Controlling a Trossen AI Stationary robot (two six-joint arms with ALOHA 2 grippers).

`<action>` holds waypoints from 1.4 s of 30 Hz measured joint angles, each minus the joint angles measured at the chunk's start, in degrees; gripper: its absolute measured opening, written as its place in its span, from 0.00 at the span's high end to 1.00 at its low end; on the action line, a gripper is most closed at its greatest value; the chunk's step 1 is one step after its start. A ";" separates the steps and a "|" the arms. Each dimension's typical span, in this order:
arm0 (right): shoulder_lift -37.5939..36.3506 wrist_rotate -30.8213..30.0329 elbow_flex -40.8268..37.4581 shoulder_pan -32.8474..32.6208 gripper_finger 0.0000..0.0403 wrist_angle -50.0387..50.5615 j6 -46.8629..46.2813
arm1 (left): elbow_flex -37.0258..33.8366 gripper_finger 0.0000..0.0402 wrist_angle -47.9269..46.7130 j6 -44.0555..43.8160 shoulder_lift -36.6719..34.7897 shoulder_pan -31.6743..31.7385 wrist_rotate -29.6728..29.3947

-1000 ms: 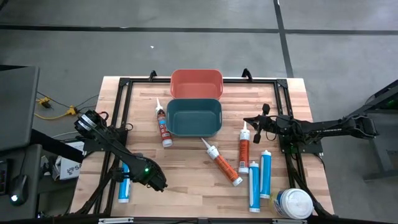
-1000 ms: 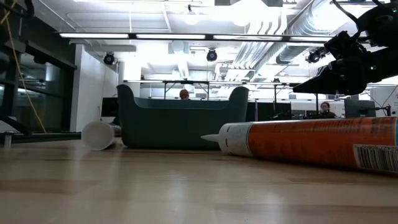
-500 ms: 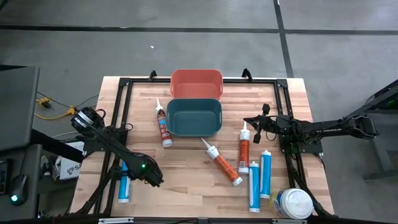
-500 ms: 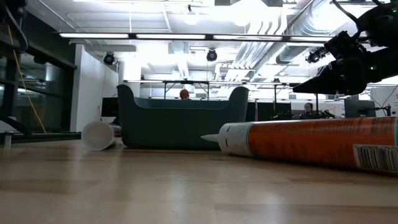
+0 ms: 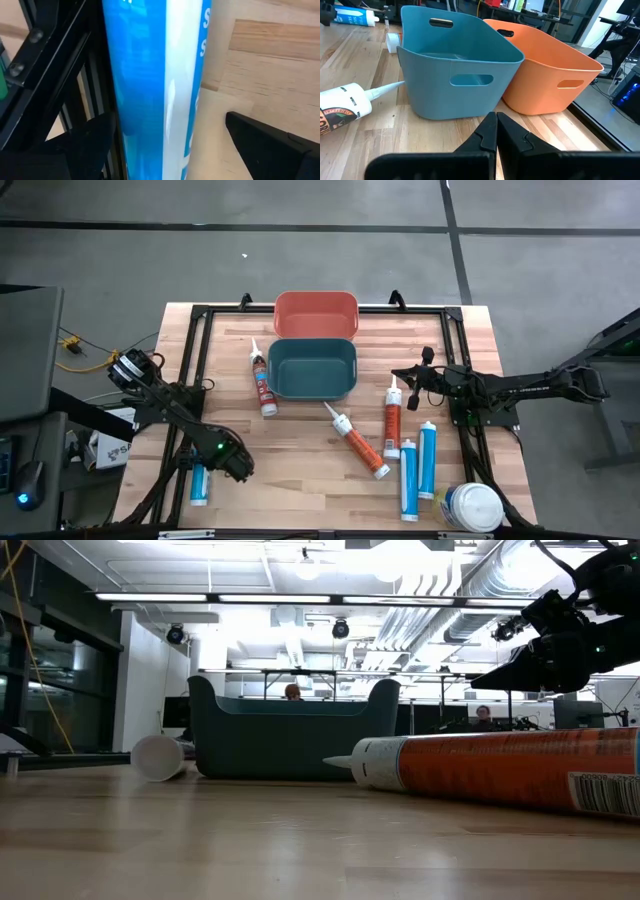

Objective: Pick & place silicon tubes, Sealant and Lysol wipes
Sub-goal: Put the left blue sealant into the orange bin

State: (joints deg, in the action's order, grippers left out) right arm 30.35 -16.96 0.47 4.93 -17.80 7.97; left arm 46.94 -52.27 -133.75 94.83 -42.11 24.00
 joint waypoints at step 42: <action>0.00 0.01 0.00 0.00 1.00 0.00 0.01 | 3.45 0.51 2.23 12.78 0.47 0.04 -27.17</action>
State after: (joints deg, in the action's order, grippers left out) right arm 30.35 -16.95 0.47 4.93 -17.80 7.98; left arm 50.39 -50.04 -120.97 95.29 -42.06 -3.17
